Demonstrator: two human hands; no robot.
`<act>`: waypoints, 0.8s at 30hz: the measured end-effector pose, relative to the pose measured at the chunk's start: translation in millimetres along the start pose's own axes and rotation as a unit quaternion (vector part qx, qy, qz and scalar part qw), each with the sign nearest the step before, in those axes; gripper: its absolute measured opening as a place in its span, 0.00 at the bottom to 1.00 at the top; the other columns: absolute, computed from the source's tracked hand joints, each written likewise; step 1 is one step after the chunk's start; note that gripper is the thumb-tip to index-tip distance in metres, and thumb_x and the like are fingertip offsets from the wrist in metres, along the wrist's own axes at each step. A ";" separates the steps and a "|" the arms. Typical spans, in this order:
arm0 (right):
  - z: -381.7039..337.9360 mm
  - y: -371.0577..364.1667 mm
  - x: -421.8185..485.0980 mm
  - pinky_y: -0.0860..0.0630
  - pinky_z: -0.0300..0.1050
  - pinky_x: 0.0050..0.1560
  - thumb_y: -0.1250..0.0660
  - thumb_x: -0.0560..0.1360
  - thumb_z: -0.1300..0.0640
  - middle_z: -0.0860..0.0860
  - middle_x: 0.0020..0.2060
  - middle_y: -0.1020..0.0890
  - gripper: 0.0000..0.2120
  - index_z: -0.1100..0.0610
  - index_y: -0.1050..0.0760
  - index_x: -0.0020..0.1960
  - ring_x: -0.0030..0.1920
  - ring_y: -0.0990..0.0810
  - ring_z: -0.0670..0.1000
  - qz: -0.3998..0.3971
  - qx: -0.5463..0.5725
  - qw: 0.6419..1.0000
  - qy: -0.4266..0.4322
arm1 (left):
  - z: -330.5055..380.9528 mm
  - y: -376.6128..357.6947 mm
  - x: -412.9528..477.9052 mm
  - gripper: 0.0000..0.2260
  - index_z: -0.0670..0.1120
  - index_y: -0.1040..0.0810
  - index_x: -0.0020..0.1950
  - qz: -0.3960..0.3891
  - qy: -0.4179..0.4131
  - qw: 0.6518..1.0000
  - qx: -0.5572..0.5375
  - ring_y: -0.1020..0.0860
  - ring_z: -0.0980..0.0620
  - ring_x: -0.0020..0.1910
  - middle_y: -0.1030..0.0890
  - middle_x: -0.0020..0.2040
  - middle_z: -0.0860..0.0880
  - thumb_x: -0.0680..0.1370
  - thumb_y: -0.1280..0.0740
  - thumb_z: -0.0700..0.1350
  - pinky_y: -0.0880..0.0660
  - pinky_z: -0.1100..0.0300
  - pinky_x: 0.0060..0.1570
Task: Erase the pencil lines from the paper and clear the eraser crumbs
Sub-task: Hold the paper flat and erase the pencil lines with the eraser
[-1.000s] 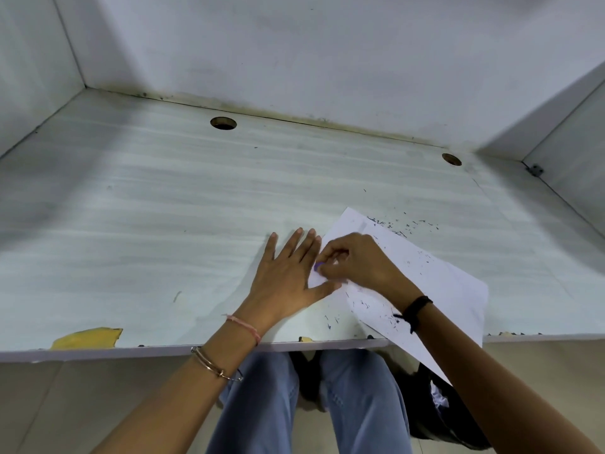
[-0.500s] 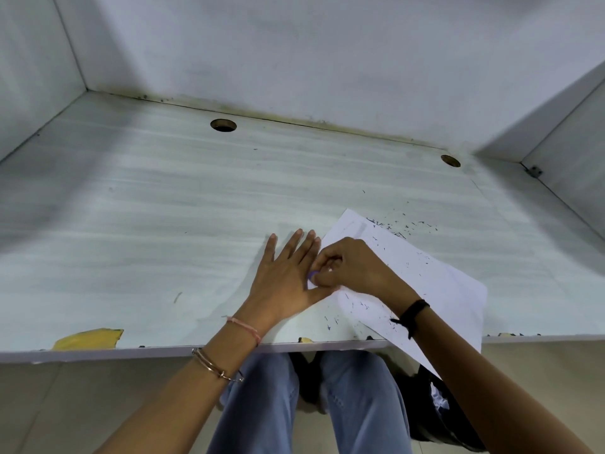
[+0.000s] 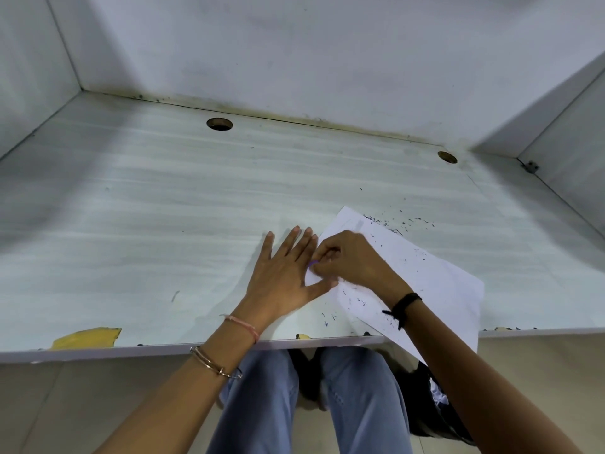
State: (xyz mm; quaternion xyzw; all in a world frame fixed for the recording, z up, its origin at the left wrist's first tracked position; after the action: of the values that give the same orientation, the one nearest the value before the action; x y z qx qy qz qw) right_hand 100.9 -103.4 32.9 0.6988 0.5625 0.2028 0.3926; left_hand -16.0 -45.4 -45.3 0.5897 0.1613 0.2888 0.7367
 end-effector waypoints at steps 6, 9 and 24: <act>7.3 6.7 8.5 0.28 0.34 0.34 0.27 0.69 0.60 0.53 0.36 0.15 0.02 0.57 0.16 0.41 0.33 0.22 0.45 0.055 0.012 0.998 -0.024 | -0.2 1.1 0.1 0.46 0.50 0.56 0.80 -0.009 0.002 1.000 -0.006 0.63 0.55 0.78 0.57 0.80 0.54 0.69 0.65 0.75 0.63 0.42 0.75; 1.8 -3.3 -0.5 0.29 0.34 0.33 0.27 0.67 0.62 0.52 0.33 0.17 0.02 0.58 0.17 0.40 0.31 0.23 0.43 -0.013 0.007 1.000 -0.006 | 0.0 1.3 -0.8 0.49 0.50 0.56 0.81 0.000 0.000 1.000 0.000 0.63 0.55 0.78 0.57 0.80 0.54 0.66 0.69 0.77 0.65 0.43 0.75; 3.1 1.3 2.1 0.31 0.30 0.32 0.27 0.68 0.62 0.52 0.34 0.17 0.02 0.60 0.17 0.42 0.31 0.24 0.44 0.056 0.009 0.998 0.009 | 0.1 0.0 1.0 0.47 0.52 0.56 0.80 -0.009 0.003 1.000 -0.013 0.64 0.56 0.77 0.58 0.80 0.55 0.68 0.65 0.76 0.63 0.42 0.75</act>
State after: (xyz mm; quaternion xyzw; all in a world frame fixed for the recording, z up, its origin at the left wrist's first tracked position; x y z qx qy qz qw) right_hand 104.5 -102.6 31.7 0.7308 0.5276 0.2255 0.3696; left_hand -15.1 -44.9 -45.2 0.5780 0.1656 0.2861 0.7461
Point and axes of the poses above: each hand's wrist, its own x-axis towards the middle knuckle, its own y-axis out of the back of the hand, z = x × y, the point moved 2 cm from there along x, towards the middle knuckle
